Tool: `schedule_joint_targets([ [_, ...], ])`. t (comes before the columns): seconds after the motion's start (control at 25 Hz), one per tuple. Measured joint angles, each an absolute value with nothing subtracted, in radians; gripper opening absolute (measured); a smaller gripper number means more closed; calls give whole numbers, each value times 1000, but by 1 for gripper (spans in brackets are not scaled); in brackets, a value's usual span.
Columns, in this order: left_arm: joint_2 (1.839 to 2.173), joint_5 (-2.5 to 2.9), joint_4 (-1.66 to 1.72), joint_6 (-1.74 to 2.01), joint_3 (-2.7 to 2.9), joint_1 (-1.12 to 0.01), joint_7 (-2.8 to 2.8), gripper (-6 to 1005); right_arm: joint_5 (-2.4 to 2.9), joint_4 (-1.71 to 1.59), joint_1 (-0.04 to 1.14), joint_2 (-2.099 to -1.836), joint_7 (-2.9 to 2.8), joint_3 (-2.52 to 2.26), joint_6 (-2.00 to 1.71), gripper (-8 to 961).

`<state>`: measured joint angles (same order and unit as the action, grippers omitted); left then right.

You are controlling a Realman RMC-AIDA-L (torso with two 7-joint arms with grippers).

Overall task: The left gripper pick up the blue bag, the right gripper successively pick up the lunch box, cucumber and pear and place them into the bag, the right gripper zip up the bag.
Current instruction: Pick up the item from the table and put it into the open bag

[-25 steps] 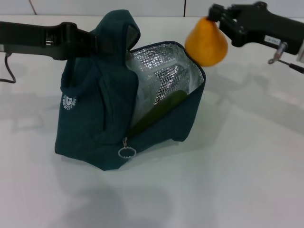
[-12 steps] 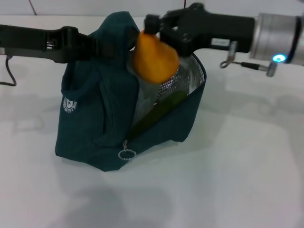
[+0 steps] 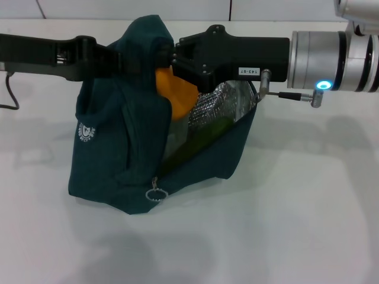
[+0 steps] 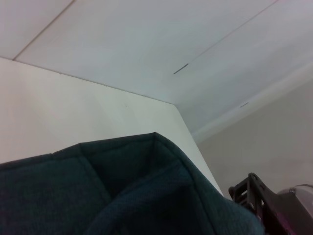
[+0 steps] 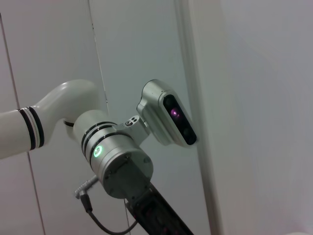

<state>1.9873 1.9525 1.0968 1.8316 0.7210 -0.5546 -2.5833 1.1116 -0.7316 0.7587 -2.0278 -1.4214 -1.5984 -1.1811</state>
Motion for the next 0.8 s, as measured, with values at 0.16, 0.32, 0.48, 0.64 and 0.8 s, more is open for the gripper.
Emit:
schedule_joint_targets([
  [0.16, 1986, 1953, 1097, 1832, 721, -555, -2582, 50, 1111, -732, 756, -2028, -1422, -1599, -1183, 32],
  [0.32, 1986, 1953, 1095, 1831, 720, -553, -2577, 50, 1110, -732, 747, -2028, -1422, -1596, -1181, 32],
  [0.48, 1986, 1953, 1095, 1831, 721, -553, -2577, 50, 1096, -735, 721, -2024, -1422, -1589, -1182, 32],
  [0.64, 1982, 1953, 1095, 1831, 721, -547, -2577, 50, 1078, -769, 674, -2020, -1418, -1575, -1197, 33],
  [0.8, 1981, 1953, 1093, 1831, 721, -543, -2578, 50, 1073, -789, 631, -2019, -1418, -1529, -1253, 33],
])
